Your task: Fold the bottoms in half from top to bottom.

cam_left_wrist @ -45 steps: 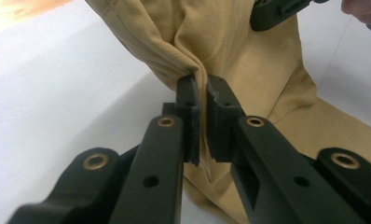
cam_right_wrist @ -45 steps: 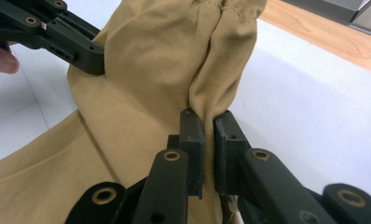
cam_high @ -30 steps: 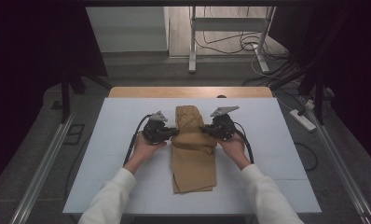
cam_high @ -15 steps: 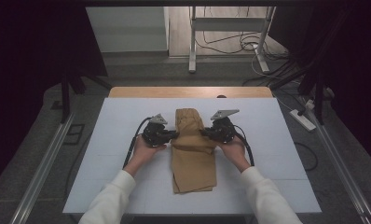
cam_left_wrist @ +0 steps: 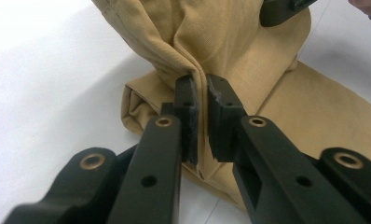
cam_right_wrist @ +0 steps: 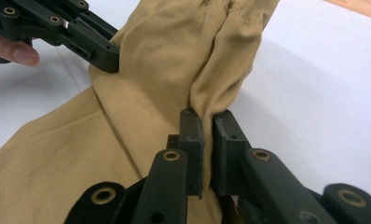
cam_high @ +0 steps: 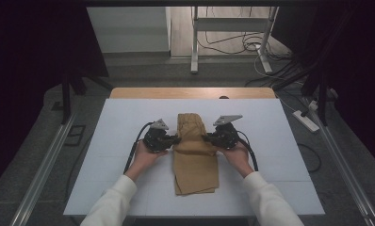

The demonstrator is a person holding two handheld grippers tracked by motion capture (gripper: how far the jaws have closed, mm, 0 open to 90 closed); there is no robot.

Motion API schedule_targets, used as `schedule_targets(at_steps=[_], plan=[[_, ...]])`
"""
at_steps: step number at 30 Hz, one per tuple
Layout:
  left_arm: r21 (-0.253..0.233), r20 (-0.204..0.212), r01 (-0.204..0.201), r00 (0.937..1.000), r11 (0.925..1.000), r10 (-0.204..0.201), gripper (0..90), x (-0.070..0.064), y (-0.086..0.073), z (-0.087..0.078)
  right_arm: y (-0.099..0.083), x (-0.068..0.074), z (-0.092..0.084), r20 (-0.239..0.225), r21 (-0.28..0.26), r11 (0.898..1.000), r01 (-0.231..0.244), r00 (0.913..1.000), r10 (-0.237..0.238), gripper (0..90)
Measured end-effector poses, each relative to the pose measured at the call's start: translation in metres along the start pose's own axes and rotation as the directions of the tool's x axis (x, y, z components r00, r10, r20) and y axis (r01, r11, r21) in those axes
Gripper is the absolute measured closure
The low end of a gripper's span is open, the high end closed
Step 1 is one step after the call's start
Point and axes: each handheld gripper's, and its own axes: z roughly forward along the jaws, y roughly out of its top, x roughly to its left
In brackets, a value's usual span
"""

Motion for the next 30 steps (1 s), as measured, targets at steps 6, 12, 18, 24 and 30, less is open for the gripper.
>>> schedule_targets(at_steps=[6,12,18,24,30], plan=[[-0.001,0.006,0.002,1.0,1.0,-0.002,82.3,-0.002,-0.003,0.0,-0.002,0.004,-0.002,-0.003,-0.001,1.0,0.003,1.0,-0.003,83.1],[0.006,0.012,0.004,0.9999,1.0,-0.004,81.8,-0.005,-0.006,-0.001,-0.007,0.01,-0.005,-0.016,-0.016,1.0,0.012,0.9998,-0.012,82.9],[0.008,0.01,-0.001,0.9999,1.0,0.0,81.1,-0.009,-0.008,-0.001,-0.012,0.014,-0.007,-0.031,-0.016,1.0,0.012,0.9994,-0.012,82.8],[0.008,0.013,-0.001,0.9999,1.0,0.001,80.2,-0.012,-0.011,-0.003,-0.015,0.018,-0.008,-0.04,-0.009,1.0,0.021,0.999,-0.021,82.4],[0.011,0.015,-0.008,0.9999,0.9999,0.008,79.9,-0.015,-0.013,-0.006,-0.017,0.022,-0.011,-0.048,-0.003,1.0,0.028,0.9984,-0.028,81.7]])
